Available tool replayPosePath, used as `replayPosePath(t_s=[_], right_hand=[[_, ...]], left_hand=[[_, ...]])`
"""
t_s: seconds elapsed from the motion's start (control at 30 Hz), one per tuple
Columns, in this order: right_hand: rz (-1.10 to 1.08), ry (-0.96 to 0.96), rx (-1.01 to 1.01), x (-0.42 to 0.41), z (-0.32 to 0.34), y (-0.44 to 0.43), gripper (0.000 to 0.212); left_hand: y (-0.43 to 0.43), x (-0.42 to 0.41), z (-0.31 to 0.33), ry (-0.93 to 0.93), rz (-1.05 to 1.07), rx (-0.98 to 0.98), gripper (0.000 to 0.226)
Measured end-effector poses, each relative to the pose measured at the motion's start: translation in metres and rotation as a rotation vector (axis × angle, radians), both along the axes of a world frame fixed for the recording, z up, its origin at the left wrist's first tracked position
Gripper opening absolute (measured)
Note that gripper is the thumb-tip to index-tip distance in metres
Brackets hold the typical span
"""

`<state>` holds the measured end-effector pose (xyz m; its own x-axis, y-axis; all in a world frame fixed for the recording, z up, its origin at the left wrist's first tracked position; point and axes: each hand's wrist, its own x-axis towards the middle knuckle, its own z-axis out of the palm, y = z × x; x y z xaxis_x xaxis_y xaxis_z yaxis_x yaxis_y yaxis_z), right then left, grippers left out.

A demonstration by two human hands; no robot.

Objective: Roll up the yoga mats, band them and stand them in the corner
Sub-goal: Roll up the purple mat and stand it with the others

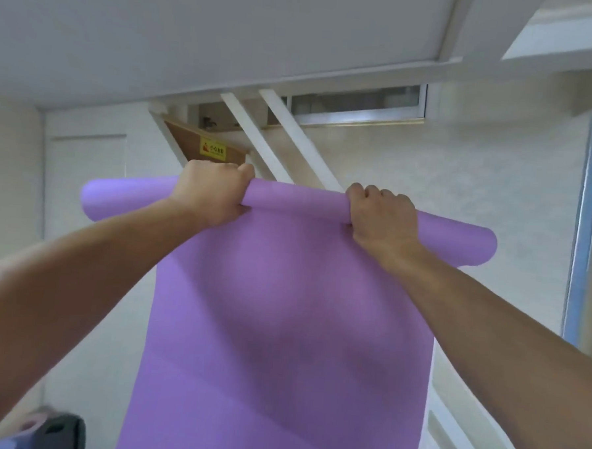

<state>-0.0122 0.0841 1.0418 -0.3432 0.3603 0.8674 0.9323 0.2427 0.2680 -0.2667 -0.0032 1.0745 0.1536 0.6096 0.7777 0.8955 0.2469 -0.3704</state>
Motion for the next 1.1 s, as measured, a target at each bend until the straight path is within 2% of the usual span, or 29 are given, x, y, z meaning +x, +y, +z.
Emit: replayPosePath(t_s=[0.13, 0.27, 0.43, 0.6, 0.73, 0.87, 0.93, 1.0, 1.03, 1.1], right_hand=[[-0.035, -0.005, 0.251, 0.004, 0.043, 0.010, 0.033], [-0.015, -0.049, 0.213, 0.013, 0.026, 0.007, 0.034], [0.022, -0.125, -0.163, 0.026, -0.064, -0.007, 0.037], [0.046, -0.195, -0.472, 0.044, -0.162, -0.018, 0.035], [0.029, -0.225, -0.745, 0.058, -0.237, -0.033, 0.030], [0.064, -0.193, -0.986, 0.071, -0.301, -0.046, 0.029], [0.093, -0.137, -1.087, 0.073, -0.326, -0.052, 0.031], [0.103, -0.127, -1.156, 0.071, -0.344, -0.059, 0.031], [0.106, -0.143, -1.170, 0.070, -0.350, -0.061, 0.031], [0.105, -0.197, -1.201, 0.070, -0.358, -0.066, 0.030]], left_hand=[[0.006, -0.001, 0.029, -0.027, -0.016, 0.117, 0.037], [0.001, 0.005, 0.006, -0.065, -0.061, 0.061, 0.038], [-0.007, 0.022, -0.083, -0.223, -0.110, -0.300, 0.049], [0.001, 0.031, -0.184, -0.469, -0.160, -0.730, 0.032], [0.000, 0.041, -0.261, -0.586, -0.187, -0.976, 0.027], [-0.006, 0.051, -0.314, -0.504, -0.129, -1.139, 0.033], [-0.012, 0.057, -0.334, -0.374, -0.159, -1.118, 0.043], [-0.019, 0.069, -0.355, -0.289, -0.234, -1.080, 0.066], [-0.023, 0.077, -0.365, -0.259, -0.264, -1.062, 0.071], [-0.029, 0.089, -0.387, -0.244, -0.265, -1.040, 0.063]])
